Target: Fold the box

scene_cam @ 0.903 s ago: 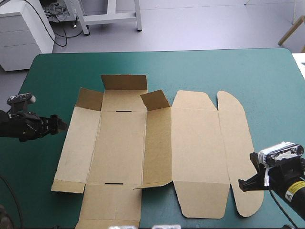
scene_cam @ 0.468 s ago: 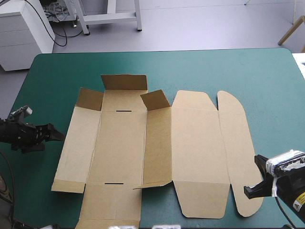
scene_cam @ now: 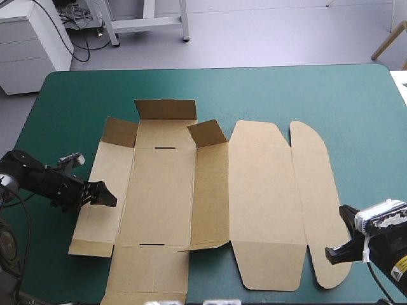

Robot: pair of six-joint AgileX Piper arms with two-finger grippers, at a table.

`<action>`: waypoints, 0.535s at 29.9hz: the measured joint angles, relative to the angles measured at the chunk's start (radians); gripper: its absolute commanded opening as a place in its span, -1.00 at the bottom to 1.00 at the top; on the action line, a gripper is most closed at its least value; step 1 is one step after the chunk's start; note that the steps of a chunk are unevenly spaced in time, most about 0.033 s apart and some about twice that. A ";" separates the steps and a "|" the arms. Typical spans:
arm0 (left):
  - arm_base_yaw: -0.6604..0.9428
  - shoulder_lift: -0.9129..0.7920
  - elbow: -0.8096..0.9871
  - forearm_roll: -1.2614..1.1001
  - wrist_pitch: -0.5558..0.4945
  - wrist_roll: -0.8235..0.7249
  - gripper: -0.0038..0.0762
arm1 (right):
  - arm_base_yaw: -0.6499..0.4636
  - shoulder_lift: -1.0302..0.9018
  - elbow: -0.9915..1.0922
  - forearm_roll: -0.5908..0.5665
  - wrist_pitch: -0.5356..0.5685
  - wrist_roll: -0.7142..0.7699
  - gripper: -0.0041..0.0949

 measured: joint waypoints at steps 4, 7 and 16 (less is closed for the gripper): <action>-0.044 -0.002 0.008 -0.013 -0.003 -0.011 0.63 | 0.000 0.000 0.000 0.000 -0.001 -0.002 -0.96; -0.065 -0.002 0.011 -0.030 -0.004 -0.017 0.63 | 0.000 0.000 0.000 0.000 -0.001 -0.002 -0.96; -0.088 -0.001 0.013 -0.041 -0.007 -0.056 0.24 | 0.000 0.000 0.006 0.000 -0.003 -0.005 -0.96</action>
